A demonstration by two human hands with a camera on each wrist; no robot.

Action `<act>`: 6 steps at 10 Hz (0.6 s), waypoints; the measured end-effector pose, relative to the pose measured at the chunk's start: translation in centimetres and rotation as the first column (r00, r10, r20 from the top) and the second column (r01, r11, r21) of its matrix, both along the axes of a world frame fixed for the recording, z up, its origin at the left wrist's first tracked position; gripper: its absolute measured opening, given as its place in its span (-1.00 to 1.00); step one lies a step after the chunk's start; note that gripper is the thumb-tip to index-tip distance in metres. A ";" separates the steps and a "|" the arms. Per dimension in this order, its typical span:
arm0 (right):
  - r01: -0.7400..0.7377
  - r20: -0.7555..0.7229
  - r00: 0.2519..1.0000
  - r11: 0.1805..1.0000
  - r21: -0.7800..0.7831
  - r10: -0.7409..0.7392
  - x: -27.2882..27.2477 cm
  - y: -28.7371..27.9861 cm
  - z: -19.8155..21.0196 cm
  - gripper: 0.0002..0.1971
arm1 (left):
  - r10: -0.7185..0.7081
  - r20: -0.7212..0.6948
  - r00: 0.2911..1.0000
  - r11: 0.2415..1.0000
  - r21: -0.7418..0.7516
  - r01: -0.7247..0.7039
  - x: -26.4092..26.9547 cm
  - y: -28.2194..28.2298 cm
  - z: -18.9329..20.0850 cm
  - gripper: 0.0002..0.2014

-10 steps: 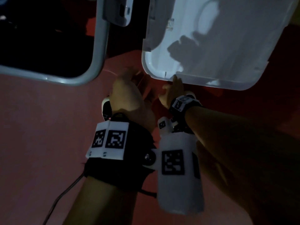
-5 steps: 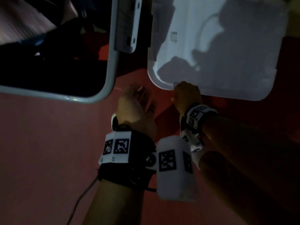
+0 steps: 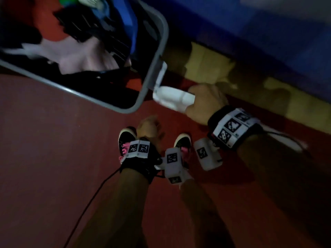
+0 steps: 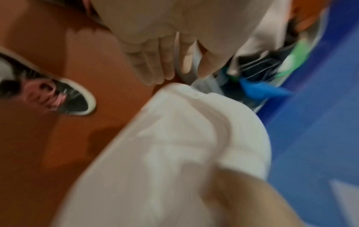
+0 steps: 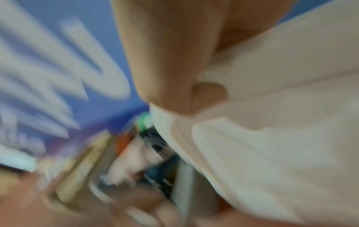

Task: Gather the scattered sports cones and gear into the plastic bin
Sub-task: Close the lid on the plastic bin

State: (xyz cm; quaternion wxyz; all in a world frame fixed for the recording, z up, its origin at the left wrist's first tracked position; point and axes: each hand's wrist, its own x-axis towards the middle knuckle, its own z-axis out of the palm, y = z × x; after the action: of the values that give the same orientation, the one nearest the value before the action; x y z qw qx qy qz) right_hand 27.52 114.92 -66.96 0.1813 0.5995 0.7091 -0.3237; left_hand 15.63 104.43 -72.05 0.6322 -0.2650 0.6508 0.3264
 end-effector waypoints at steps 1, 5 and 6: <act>-0.028 0.040 0.999 0.991 -0.129 0.034 -4.0 2.1 4.9 -0.85 | 0.022 -0.015 1.000 0.999 0.042 -0.022 -3.9 -0.5 1.0 -0.68; -0.130 0.020 0.990 0.974 -0.187 0.137 -28.4 6.3 12.0 -0.82 | -0.221 -0.493 0.842 0.957 0.055 0.284 -23.9 -1.5 7.5 -0.66; -0.116 0.019 0.992 0.980 -0.164 0.121 -32.6 7.7 11.9 -0.81 | -0.361 -0.604 0.710 0.901 -0.030 0.433 -28.3 -1.1 7.5 -0.59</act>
State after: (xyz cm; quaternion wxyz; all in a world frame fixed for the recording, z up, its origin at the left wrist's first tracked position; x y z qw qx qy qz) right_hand -5.05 122.61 -55.01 0.2589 0.5440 0.7120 -0.3605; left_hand -12.66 103.31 -64.60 0.4643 0.0339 0.8377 0.2855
